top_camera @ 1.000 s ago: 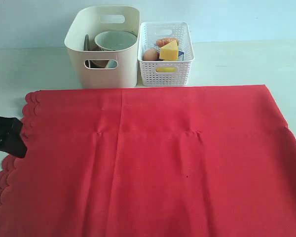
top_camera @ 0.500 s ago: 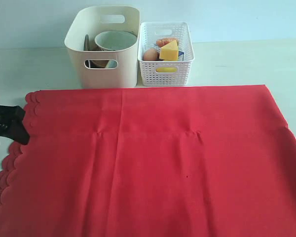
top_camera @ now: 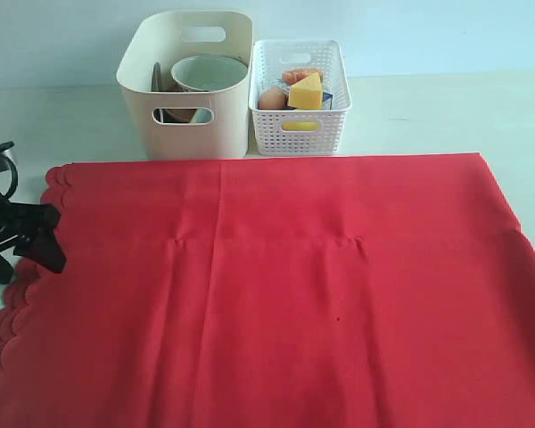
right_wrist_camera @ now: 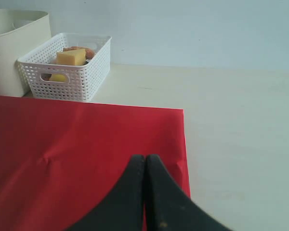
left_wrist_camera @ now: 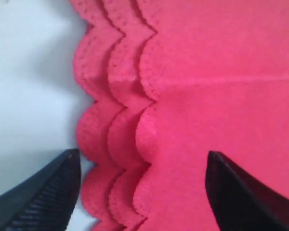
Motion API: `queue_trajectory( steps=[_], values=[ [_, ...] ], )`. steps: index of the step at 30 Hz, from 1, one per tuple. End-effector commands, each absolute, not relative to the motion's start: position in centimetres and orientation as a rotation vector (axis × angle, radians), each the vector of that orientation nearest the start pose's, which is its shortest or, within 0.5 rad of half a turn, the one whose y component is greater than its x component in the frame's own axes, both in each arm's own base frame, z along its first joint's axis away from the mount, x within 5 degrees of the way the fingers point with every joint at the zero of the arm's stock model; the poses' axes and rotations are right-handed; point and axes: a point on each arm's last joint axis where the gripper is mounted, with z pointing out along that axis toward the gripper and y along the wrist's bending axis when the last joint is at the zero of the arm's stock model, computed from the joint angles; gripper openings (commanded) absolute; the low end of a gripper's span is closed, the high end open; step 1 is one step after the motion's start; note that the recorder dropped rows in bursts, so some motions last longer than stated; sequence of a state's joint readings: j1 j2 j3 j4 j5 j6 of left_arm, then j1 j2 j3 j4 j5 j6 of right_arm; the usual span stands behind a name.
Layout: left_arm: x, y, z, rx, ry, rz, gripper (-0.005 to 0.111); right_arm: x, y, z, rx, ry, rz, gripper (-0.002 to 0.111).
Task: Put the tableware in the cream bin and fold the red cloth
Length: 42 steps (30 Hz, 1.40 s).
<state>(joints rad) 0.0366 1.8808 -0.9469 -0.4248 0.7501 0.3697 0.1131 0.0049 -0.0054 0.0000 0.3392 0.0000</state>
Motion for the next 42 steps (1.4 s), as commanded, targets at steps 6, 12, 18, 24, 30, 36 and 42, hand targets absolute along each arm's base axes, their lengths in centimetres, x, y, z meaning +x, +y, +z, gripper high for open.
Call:
queue_trajectory(
  steps=[6, 12, 18, 24, 30, 36, 42],
  values=[
    [31.0, -1.5, 11.1, 0.006, 3.095, -0.469, 0.070, 5.4, 0.6, 18.4, -0.098, 1.808, 0.077, 0.000],
    [30.7, -2.1, 11.4, 0.045, 3.102, -0.579, 0.070, 5.4, 0.6, 18.4, -0.098, 1.808, 0.077, 0.000],
    [30.5, -2.6, 11.6, 0.103, 3.099, -0.678, 0.070, 5.4, 0.6, 18.4, -0.098, 1.808, 0.077, 0.000],
    [30.3, -3.2, 11.9, 0.156, 3.082, -0.801, 0.052, 5.4, 0.6, 18.4, -0.098, 1.808, 0.077, 0.000],
    [30.1, -3.8, 12.2, 0.222, 3.050, -0.916, 0.041, 5.4, 0.6, 18.4, -0.098, 1.808, 0.077, 0.000],
    [30.0, -4.3, 12.3, 0.265, 3.018, -1.013, 0.041, 5.4, 0.6, 18.4, -0.098, 1.808, 0.077, 0.000],
    [30.0, -4.4, 10.8, 0.243, 3.062, -1.041, 0.041, 5.4, 0.6, 18.4, -0.098, 1.808, 0.077, 0.000]
  ],
)
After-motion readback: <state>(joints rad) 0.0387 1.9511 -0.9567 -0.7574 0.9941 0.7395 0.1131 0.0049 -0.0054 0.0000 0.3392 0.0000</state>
